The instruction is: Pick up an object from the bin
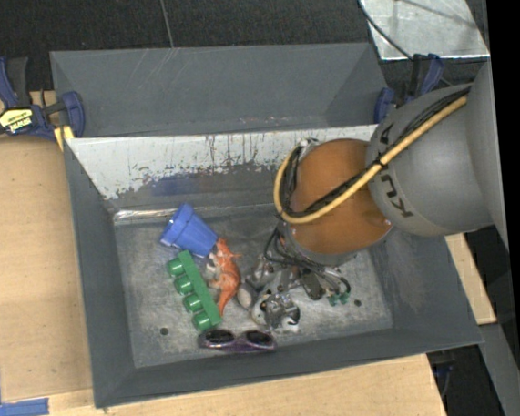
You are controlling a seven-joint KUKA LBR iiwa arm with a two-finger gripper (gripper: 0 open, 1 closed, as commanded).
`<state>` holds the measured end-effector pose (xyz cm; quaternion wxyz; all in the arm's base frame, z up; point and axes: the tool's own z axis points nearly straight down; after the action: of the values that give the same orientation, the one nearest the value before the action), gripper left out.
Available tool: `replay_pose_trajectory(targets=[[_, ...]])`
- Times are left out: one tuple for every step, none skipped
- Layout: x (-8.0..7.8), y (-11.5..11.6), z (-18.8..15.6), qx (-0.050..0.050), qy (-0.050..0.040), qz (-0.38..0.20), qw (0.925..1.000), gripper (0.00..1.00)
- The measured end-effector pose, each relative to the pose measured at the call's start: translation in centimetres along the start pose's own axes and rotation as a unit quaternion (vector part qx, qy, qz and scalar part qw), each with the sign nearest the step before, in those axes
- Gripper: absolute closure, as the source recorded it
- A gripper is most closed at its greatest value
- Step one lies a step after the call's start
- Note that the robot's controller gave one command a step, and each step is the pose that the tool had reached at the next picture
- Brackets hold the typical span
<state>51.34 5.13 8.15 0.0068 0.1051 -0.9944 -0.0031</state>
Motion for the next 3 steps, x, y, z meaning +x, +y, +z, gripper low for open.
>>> replay_pose_trajectory(targets=[[0.0, 0.0, 0.0, 0.0, -0.0003, 0.0, 1.0, 1.0], [1.0, 0.0, -3.2, 0.003, -0.0058, 0.0, 1.0, 1.0], [2.1, -0.4, -9.1, 0.004, -0.0046, -0.002, 1.0, 1.0]])
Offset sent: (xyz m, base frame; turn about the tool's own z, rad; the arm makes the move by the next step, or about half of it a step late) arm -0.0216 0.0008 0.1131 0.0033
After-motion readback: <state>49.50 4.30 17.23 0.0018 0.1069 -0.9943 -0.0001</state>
